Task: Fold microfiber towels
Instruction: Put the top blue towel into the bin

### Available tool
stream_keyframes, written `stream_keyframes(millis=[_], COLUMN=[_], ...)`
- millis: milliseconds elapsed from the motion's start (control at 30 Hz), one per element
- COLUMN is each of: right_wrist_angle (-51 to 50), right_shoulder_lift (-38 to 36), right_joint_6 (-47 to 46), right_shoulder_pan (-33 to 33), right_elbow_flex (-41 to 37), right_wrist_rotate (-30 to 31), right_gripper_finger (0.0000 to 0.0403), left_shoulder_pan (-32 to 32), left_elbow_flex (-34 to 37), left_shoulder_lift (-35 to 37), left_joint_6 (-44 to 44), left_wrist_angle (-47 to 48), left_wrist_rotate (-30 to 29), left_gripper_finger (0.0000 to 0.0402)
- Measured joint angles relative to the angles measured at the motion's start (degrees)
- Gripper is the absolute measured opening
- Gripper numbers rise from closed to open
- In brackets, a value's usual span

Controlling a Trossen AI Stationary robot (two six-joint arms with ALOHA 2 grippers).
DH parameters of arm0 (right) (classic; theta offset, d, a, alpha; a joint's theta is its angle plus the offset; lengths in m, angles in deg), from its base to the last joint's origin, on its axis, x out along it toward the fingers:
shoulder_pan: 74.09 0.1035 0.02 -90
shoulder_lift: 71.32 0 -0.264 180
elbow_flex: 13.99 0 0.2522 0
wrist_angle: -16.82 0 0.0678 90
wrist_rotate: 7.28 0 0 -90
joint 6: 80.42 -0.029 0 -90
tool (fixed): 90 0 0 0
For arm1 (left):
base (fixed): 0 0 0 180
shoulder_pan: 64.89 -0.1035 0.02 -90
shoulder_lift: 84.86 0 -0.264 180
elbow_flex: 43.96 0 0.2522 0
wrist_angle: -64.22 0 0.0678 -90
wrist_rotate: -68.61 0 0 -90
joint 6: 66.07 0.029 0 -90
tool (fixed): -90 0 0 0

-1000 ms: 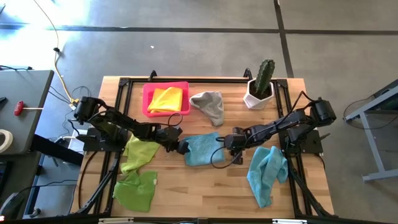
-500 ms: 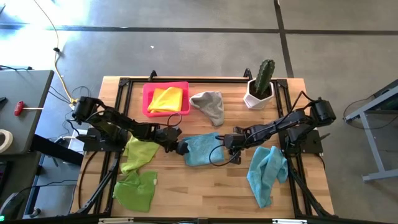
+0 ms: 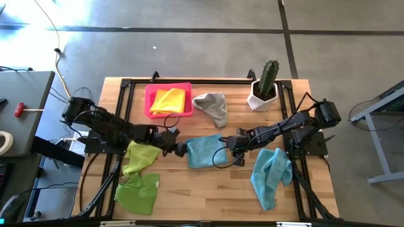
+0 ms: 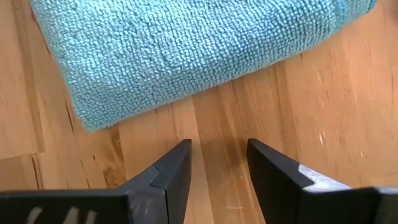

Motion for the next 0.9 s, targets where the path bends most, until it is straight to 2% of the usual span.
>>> stream_keyframes(millis=[133, 233, 533, 667, 900], right_wrist_angle=[0.0, 0.1, 1.8, 2.3, 2.4], right_shoulder_lift=[0.0, 0.0, 0.0, 0.0, 0.0], right_joint_6=[0.0, 0.0, 0.0, 0.0, 0.0], right_shoulder_pan=[0.0, 0.0, 0.0, 0.0, 0.0], right_elbow_flex=[0.0, 0.0, 0.0, 0.0, 0.0], right_wrist_rotate=[0.0, 0.0, -0.1, -0.1, -0.1], right_gripper_finger=[0.0149, 0.0149, 0.0149, 0.0149, 0.0149], left_shoulder_pan=[0.9, 1.2, 1.3, 1.4, 0.4], left_elbow_flex=[0.0, 0.0, -0.4, -2.5, -6.8], left_shoulder_lift=[-1.9, -4.6, -13.4, -15.3, -16.8], left_joint_6=[-5.1, -9.7, -18.7, -19.0, -11.2], left_wrist_angle=[-0.8, -4.1, -18.4, -18.2, -12.4], left_wrist_rotate=[-0.2, -1.7, -3.6, -3.8, -3.0], left_gripper_finger=[0.03, 0.0322, 0.0323, 0.0323, 0.031])
